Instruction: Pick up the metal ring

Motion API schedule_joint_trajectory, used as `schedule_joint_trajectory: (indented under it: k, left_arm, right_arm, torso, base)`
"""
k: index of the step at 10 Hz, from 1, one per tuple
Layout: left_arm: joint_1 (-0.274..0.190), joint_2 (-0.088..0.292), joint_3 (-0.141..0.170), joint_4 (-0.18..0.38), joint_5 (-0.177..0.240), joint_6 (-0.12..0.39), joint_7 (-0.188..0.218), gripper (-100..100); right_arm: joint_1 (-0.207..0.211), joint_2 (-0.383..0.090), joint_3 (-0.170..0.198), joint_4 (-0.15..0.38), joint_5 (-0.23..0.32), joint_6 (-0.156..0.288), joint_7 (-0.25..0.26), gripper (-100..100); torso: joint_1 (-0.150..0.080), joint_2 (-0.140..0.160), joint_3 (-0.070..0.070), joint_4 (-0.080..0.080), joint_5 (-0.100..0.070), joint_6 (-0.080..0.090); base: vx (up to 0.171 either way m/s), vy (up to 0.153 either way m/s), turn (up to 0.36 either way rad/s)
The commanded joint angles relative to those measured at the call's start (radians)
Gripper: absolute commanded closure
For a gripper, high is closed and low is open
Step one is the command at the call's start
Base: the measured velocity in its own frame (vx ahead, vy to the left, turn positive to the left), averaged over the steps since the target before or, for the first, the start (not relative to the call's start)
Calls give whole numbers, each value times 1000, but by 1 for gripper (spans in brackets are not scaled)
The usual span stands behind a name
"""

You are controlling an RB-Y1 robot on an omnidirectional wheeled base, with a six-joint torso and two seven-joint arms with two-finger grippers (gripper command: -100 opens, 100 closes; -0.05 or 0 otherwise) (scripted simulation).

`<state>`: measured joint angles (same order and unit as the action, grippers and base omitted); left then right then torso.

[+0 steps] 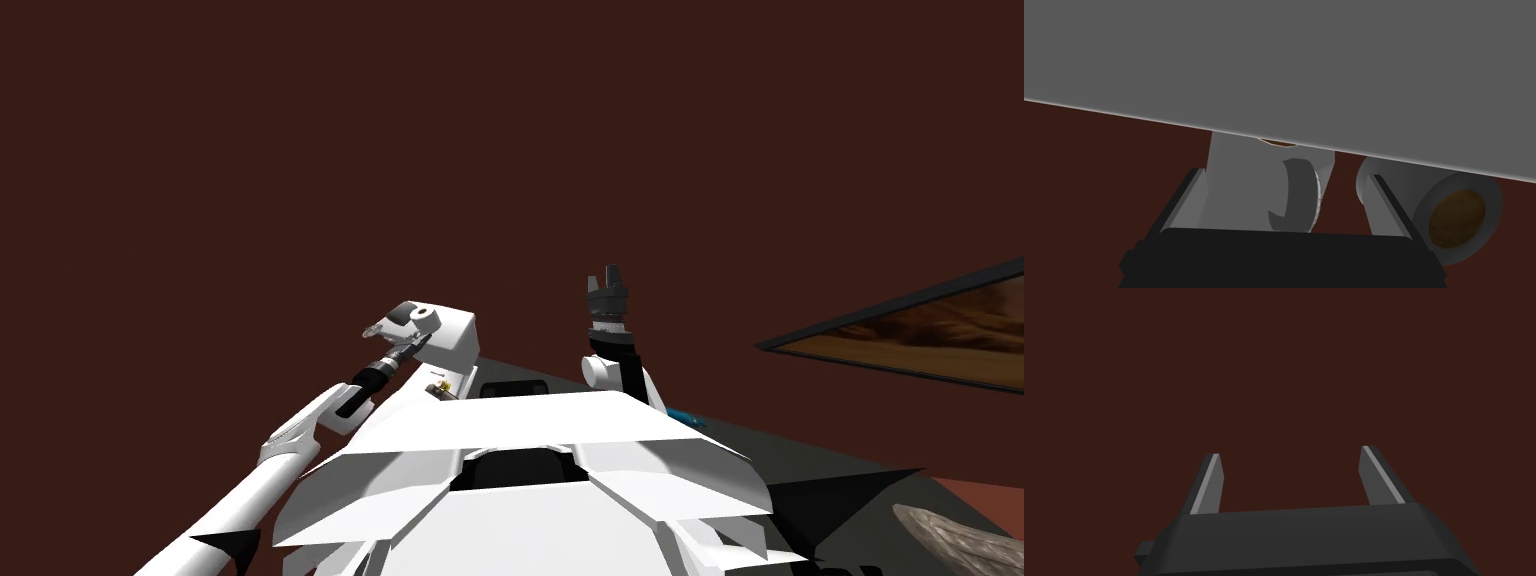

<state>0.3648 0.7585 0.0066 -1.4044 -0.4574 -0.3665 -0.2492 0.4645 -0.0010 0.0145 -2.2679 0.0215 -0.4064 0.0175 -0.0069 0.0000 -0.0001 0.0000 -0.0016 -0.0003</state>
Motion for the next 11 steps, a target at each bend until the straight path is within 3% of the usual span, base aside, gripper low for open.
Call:
schedule_joint_trajectory:
  k: [1,2,3,5,6,8,11]
  left_arm:
    - [-7,5,13,50,1,-40,3,-100]
    - [-7,5,13,68,1,-40,3,-100]
    - [-23,14,38,107,1,-86,7,-100]
    - [-23,14,38,140,1,-94,7,-100]
    - [-39,22,63,176,2,-141,11,-100]
    - [-39,22,63,212,2,-149,11,-100]
    - [-71,40,113,312,3,-243,19,-100]
  right_arm:
    - [0,0,0,0,0,0,0,0]
    - [0,0,0,0,0,0,0,0]
    - [0,0,0,0,0,0,0,0]
    - [0,0,0,0,0,0,0,0]
    - [0,0,0,0,0,0,0,0]
    - [0,0,0,0,0,0,0,0]
    - [0,0,0,0,0,0,0,0]
  torso:
    - [0,0,0,0,0,0]
    - [1,0,0,0,0,-1]
    - [4,1,0,0,1,-1]
    - [3,1,0,0,1,-1]
    - [4,1,0,0,1,-1]
    - [2,0,0,0,0,0]
    - [3,1,0,0,1,-1]
  base:
    - [2,-66,-35]
    - [-3,-17,15]
    - [4,-40,-84]
    - [0,-42,-21]
    - [9,-63,-75]
    - [10,-46,-25]
    - [1,-67,-75]
